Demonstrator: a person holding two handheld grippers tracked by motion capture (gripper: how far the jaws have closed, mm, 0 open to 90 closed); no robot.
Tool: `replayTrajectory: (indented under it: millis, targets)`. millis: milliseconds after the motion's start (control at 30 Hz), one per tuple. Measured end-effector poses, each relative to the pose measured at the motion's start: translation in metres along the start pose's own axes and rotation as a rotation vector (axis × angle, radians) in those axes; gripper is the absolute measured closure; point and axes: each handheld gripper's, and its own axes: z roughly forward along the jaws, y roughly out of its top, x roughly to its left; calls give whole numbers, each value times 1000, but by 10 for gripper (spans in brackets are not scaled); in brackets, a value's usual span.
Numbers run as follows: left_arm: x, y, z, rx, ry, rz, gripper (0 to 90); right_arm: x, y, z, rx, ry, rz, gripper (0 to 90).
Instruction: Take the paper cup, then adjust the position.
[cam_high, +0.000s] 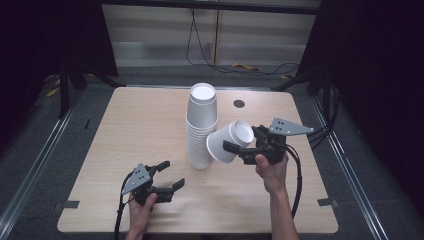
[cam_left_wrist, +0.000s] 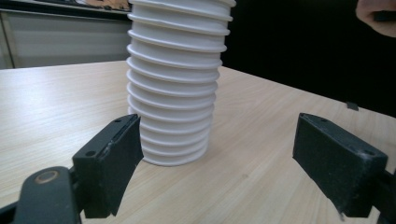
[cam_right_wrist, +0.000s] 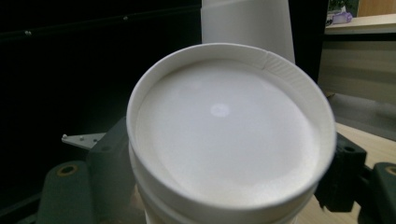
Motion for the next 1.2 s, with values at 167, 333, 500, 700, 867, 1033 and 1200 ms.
replayTrajectory:
  millis: [167, 333, 500, 700, 867, 1033, 1200]
  targets:
    - [-5, 9, 0, -9, -74, 19, 155, -3, -18, 7, 19, 23, 29, 228]
    - [-10, 18, 0, -23, -123, 16, 155, -3, -35, 16, 49, 50, 50, 229]
    - [-14, 22, 3, -3, -147, 29, 156, -3, -51, 24, 75, 83, 64, 229]
    - [-17, 27, 7, 15, -195, 59, 155, -4, -68, 31, 108, 123, 81, 229]
    - [-19, 30, 11, 25, -230, 64, 157, -6, -79, 36, 126, 159, 98, 229]
    - [-20, 30, 16, 31, -254, 68, 156, -4, -86, 41, 152, 185, 99, 229]
    - [-21, 31, 21, 56, -268, 85, 155, -2, -90, 44, 157, 210, 100, 229]
